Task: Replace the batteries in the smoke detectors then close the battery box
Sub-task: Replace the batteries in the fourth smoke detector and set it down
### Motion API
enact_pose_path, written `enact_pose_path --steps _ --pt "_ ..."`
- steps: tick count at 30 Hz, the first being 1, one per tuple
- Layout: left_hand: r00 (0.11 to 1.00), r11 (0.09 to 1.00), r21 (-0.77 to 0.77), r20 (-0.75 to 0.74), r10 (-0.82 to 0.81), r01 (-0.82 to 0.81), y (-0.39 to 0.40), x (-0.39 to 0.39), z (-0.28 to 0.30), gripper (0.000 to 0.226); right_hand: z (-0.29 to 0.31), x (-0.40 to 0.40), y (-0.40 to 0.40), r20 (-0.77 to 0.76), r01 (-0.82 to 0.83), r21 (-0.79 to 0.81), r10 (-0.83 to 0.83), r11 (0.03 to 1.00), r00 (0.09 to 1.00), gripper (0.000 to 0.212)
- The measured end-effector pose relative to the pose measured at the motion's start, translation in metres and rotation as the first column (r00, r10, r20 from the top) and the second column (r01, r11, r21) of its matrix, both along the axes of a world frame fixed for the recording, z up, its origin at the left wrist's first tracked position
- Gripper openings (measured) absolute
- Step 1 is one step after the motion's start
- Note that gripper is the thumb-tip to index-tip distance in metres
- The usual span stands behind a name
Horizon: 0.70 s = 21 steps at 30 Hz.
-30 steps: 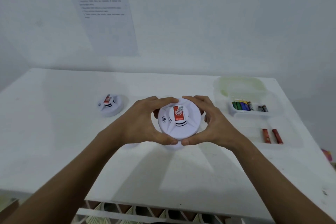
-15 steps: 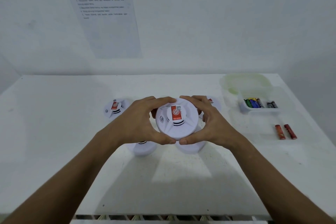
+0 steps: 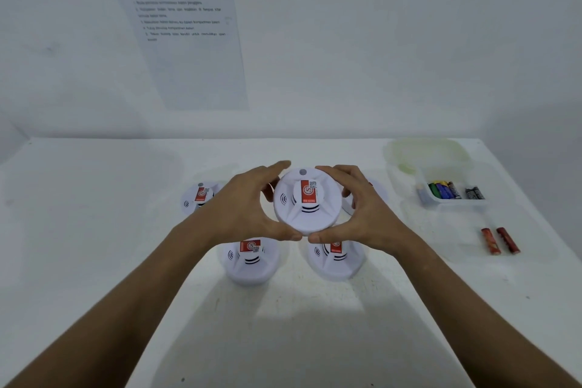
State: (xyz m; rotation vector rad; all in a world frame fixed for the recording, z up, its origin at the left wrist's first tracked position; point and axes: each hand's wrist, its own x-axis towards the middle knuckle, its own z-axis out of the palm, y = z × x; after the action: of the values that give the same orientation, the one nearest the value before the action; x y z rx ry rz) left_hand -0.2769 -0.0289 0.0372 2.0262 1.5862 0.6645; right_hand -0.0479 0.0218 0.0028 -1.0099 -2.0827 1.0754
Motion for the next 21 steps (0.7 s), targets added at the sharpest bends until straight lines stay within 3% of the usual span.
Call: enact_pose_path --steps 5,21 --pt "1.0 1.0 0.022 -0.008 -0.012 0.012 0.006 -0.005 -0.007 0.083 -0.004 -0.004 0.005 0.01 0.004 -0.017 -0.004 1.0 1.0 0.1" --pt "0.999 1.0 0.025 0.037 0.006 -0.007 0.008 -0.013 -0.015 0.082 -0.008 -0.015 0.005 0.013 0.007 -0.02 -0.007 1.0 1.0 0.096"
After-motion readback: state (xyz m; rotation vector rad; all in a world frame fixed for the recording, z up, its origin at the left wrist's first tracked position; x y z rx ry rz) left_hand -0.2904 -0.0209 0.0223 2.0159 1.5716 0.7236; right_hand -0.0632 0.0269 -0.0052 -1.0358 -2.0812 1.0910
